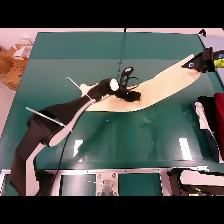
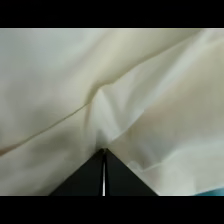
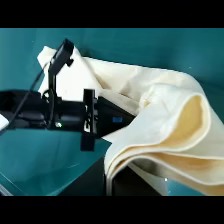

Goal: Fold the shirts.

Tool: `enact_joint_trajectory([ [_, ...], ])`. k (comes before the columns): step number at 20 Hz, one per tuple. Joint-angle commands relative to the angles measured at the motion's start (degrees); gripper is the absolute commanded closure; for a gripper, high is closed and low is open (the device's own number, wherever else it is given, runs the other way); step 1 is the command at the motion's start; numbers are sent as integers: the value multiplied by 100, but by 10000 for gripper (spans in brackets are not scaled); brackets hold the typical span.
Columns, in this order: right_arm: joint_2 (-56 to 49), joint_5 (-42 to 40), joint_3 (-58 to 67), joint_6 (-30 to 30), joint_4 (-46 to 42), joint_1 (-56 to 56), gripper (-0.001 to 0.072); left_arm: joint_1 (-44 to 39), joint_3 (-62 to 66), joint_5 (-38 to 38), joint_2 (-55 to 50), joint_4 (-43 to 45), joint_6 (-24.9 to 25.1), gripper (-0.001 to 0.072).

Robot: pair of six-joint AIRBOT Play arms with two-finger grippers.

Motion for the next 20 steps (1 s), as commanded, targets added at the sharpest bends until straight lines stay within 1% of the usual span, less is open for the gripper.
enact_joint_trajectory([
  [1,24,13,-2,4,133,175,699,634,911,-2398,-13,540,79,681],
  [3,24,-90,-2,79,295,494,699,1147,1558,-3880,37,1008,-68,681],
  [4,24,-195,-2,173,330,721,699,1386,1580,-4260,188,1237,-118,681],
  [6,9,-518,-2,361,328,1320,699,1845,1528,-4712,557,1982,-195,681],
  [9,-133,-1381,-11,590,317,2527,699,2350,1526,-5117,975,3165,-212,681],
  [10,-258,-1814,-11,610,319,3016,699,2514,1473,-5149,1075,3362,-210,681],
  [12,-669,-2841,-9,706,313,3989,699,2806,1285,-5123,1226,3412,-203,681],
  [13,-968,-3501,-9,739,317,4472,699,2922,1235,-5141,1235,3416,-188,681],
  [16,-2127,-5423,39,734,577,5759,697,3195,1172,-5250,1237,3458,212,680],
  [17,-2546,-5847,103,732,745,6089,579,3281,1172,-5313,1237,3471,256,681],
  [18,-2966,-6183,208,732,820,6371,254,3386,1172,-5333,1237,3499,278,681],
  [19,-3233,-6223,313,734,817,6494,155,3501,1172,-5348,1239,3499,363,681],
  [20,-3296,-6085,341,732,798,6465,155,3628,1172,-5388,1239,3499,400,681],
])
